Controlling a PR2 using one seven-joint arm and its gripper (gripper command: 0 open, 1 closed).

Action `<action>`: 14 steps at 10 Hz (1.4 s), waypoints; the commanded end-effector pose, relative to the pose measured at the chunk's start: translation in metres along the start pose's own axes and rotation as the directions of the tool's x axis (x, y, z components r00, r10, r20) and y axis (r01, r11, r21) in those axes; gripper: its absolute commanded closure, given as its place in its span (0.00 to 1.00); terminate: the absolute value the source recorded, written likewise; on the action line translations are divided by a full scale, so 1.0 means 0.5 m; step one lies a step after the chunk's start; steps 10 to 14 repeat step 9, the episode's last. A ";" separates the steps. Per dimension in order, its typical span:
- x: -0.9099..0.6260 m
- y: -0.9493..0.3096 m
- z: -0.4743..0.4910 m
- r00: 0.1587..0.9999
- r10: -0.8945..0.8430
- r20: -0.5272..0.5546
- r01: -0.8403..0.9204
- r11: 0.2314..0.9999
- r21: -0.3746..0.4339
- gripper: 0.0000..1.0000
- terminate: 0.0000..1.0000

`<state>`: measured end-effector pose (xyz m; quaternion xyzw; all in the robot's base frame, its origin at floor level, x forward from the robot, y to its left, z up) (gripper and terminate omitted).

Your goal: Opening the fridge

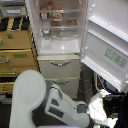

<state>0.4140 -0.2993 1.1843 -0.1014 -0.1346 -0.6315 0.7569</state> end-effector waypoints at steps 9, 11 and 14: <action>-1.281 0.508 -0.054 0.381 0.919 0.103 -0.893 0.336 0.299 0.00 1.00; -1.281 0.508 -0.054 0.381 0.919 0.103 -0.893 0.336 0.299 0.00 1.00; -1.281 0.508 -0.054 0.381 0.919 0.103 -0.893 0.336 0.299 0.00 1.00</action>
